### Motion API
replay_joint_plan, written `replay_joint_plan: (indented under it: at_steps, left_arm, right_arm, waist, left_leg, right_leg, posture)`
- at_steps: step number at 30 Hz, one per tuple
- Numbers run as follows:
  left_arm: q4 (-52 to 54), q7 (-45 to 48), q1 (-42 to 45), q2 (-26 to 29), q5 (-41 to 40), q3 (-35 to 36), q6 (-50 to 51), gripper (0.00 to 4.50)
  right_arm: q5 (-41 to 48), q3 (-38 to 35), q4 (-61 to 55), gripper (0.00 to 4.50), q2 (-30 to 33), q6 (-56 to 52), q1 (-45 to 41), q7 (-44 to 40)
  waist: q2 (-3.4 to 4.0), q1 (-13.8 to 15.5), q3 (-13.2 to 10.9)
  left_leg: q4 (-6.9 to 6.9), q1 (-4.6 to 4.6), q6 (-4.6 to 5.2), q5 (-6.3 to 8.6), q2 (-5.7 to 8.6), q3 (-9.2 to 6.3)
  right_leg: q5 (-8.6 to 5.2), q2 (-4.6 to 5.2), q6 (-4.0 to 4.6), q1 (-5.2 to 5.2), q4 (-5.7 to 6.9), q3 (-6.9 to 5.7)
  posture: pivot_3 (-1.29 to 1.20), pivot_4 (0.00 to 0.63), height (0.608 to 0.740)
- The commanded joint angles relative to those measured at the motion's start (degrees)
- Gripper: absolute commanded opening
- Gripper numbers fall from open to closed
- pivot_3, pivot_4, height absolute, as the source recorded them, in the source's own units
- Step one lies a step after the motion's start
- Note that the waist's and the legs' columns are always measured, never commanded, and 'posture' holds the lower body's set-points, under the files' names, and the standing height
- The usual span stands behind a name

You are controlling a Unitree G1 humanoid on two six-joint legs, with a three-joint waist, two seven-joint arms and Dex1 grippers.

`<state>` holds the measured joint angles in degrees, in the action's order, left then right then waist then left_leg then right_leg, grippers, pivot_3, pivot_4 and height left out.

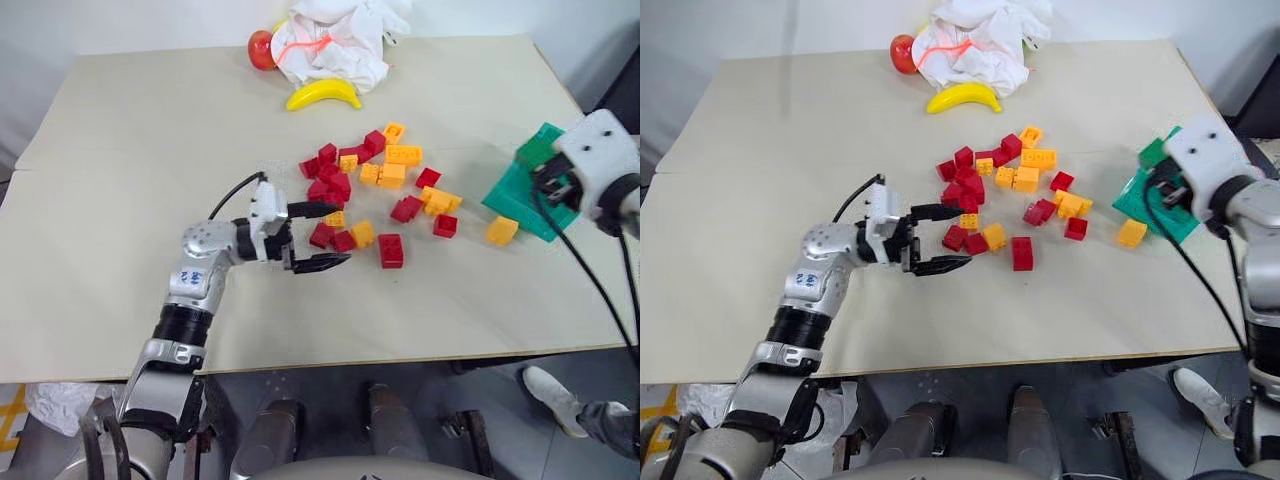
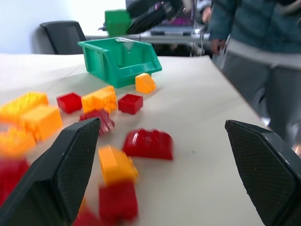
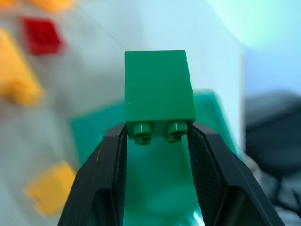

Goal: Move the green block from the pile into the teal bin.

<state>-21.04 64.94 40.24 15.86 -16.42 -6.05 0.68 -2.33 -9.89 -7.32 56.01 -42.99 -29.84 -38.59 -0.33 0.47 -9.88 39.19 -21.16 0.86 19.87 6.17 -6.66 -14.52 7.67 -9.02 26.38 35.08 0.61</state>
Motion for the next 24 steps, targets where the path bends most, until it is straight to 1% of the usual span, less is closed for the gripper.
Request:
replay_joint_plan:
  at_steps: [1,5,7,10,13,14,16,18,20,21,22,24]
  left_arm:
    - [-4.8,-2.2,4.6,-2.4,2.5,-1.4,-2.0,4.50]
    - [-14.8,-4.9,11.5,-5.1,6.3,-2.5,-4.9,4.50]
    - [-19.1,-5.3,14.5,-6.3,7.1,-2.4,-6.4,4.50]
    - [-22.7,-5.8,16.7,-7.2,7.5,-1.6,-8.0,4.50]
    - [-23.8,-7.6,17.2,-7.6,7.0,0.2,-10.1,4.50]
    - [-23.7,-8.9,17.1,-7.6,6.8,1.0,-10.9,4.50]
    - [-23.5,-10.4,16.8,-7.2,7.0,1.8,-11.3,4.50]
    - [-21.5,-7.1,15.5,-5.9,6.7,1.2,-9.7,4.50]
    - [-15.7,-2.7,11.9,-3.7,3.1,2.0,-3.8,4.50]
    - [-13.1,-0.2,10.1,-2.0,0.8,2.9,-0.5,4.50]
    - [-11.0,1.5,8.7,-0.8,-0.7,3.4,2.0,4.50]
    - [-7.8,3.5,6.1,2.3,-2.4,4.3,5.6,4.50]
  right_arm:
    - [-1.3,-0.6,7.0,1.48,1.5,4.7,-3.2,2.2]
    - [-2.0,2.7,19.9,1.48,0.0,11.9,-9.0,3.4]
    - [-2.7,4.4,25.4,2.20,-0.3,15.0,-11.3,3.6]
    - [-2.8,5.1,27.7,3.20,-0.1,18.0,-12.0,3.6]
    - [-1.4,3.6,24.0,4.21,0.5,16.8,-10.9,3.0]
    - [-0.9,2.9,21.8,4.47,0.8,15.7,-9.9,2.6]
    - [0.0,1.8,17.5,4.47,1.3,14.0,-7.6,1.5]
    - [3.5,-0.3,9.3,4.47,1.6,9.5,-3.5,-1.9]
    - [12.5,-5.2,-4.5,4.47,0.6,2.3,5.2,-8.3]
    - [16.6,-7.4,-9.9,4.47,0.2,0.5,10.2,-11.6]
    - [19.4,-9.0,-13.6,4.47,0.1,-0.8,13.7,-13.7]
    - [22.4,-11.1,-16.4,4.47,-0.1,0.3,19.0,-16.4]
  waist:
    - [0.00,-0.2,0.0]
    - [-0.01,-0.4,0.0]
    - [-0.01,-0.5,0.0]
    - [0.00,-0.5,0.0]
    - [0.00,-0.6,0.0]
    - [0.00,-0.6,0.0]
    - [0.00,-0.4,0.0]
    - [0.00,-0.2,0.0]
    - [0.01,0.0,0.0]
    - [0.01,0.1,0.0]
    - [0.01,0.2,0.0]
    - [0.01,0.1,0.0]
  left_leg:
    - [0.00,0.01,0.01,0.00,-0.01,0.03]
    - [0.00,-0.03,0.08,-0.09,0.02,0.13]
    - [-0.02,-0.03,0.09,-0.10,0.03,0.19]
    - [-0.10,-0.06,0.10,-0.10,0.01,0.18]
    - [-0.15,-0.12,0.14,-0.08,0.02,0.20]
    - [-0.16,-0.13,0.14,-0.07,0.01,0.20]
    - [-0.14,-0.16,0.13,-0.07,0.01,0.16]
    - [-0.10,-0.16,0.13,-0.07,0.01,0.15]
    - [-0.11,-0.17,0.13,-0.07,0.01,0.14]
    - [-0.09,-0.17,0.13,-0.07,-0.01,0.11]
    - [-0.13,-0.18,0.13,-0.07,-0.02,0.08]
    - [-0.07,-0.19,0.16,-0.03,-0.02,0.06]
  right_leg:
    - [0.03,-0.01,0.00,0.00,-0.02,0.01]
    - [0.21,0.00,-0.08,0.00,-0.14,0.10]
    - [0.25,-0.01,-0.10,0.01,-0.19,0.15]
    - [0.26,-0.01,-0.13,0.01,-0.12,0.13]
    - [0.28,-0.01,-0.17,0.10,-0.17,0.15]
    - [0.28,-0.01,-0.17,0.11,-0.19,0.15]
    - [0.28,-0.01,-0.18,0.12,-0.20,0.12]
    - [0.29,-0.01,-0.19,0.10,-0.19,0.11]
    - [0.29,-0.01,-0.19,0.10,-0.18,0.11]
    - [0.29,-0.02,-0.19,0.09,-0.15,0.09]
    - [0.29,-0.02,-0.19,0.10,-0.19,0.08]
    - [0.29,-0.04,-0.19,0.08,-0.19,0.06]
  posture:
    - [0.00,0.150,0.740]
    - [0.00,0.150,0.740]
    - [0.00,0.150,0.740]
    - [0.00,0.150,0.740]
    - [0.00,0.150,0.740]
    - [0.00,0.150,0.740]
    - [0.00,0.150,0.740]
    - [0.00,0.150,0.740]
    - [0.00,0.150,0.740]
    - [0.00,0.150,0.740]
    - [0.00,0.150,0.740]
    - [0.00,0.150,0.740]
